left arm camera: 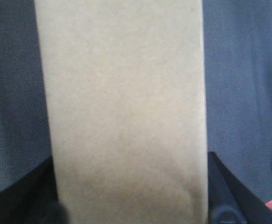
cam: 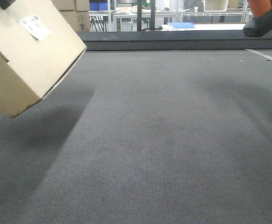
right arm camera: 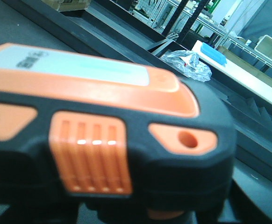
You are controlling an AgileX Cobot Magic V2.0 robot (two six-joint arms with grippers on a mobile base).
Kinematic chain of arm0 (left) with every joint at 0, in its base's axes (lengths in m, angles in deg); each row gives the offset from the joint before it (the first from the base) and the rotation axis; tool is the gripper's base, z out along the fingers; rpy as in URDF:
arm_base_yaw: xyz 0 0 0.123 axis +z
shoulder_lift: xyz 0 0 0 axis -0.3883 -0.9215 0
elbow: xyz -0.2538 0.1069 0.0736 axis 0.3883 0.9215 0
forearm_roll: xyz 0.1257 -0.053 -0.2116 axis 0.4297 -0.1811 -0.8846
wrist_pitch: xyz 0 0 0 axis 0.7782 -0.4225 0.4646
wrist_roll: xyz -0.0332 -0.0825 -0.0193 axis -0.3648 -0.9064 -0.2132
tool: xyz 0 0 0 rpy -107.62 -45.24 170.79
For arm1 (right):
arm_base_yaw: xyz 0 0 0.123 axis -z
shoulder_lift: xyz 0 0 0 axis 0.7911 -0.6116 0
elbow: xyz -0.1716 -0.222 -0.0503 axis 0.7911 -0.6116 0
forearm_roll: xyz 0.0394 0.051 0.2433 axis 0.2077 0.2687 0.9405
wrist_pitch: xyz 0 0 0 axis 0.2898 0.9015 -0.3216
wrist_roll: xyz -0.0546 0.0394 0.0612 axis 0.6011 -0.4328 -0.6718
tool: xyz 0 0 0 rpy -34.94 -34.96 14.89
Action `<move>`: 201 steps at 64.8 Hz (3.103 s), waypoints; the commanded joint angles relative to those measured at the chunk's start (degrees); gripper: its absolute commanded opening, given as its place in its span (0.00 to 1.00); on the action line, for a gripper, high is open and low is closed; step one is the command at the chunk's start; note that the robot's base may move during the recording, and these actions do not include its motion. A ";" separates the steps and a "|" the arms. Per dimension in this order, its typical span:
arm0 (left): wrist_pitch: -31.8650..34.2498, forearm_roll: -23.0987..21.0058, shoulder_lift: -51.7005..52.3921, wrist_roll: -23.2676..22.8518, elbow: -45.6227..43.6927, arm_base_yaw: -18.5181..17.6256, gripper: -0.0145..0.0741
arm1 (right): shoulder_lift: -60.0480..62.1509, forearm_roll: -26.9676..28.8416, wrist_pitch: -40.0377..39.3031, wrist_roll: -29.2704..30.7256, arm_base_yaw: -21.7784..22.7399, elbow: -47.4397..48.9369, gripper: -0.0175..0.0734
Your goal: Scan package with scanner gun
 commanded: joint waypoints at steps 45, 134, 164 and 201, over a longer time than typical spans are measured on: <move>0.01 -0.65 0.53 0.36 -0.30 0.26 0.04 | 0.19 0.04 -4.59 0.40 -2.97 1.05 0.02; 0.01 -1.08 0.53 0.36 -0.30 0.26 0.04 | 12.85 22.51 -24.79 -20.12 -2.86 -23.61 0.01; 0.01 -1.10 0.53 0.36 -0.30 0.26 0.04 | 3.15 17.68 -31.51 -22.51 -2.86 -23.61 0.01; 0.01 -1.10 0.53 0.36 -0.30 0.26 0.04 | -4.84 17.68 -32.40 -22.51 -2.86 -23.61 0.01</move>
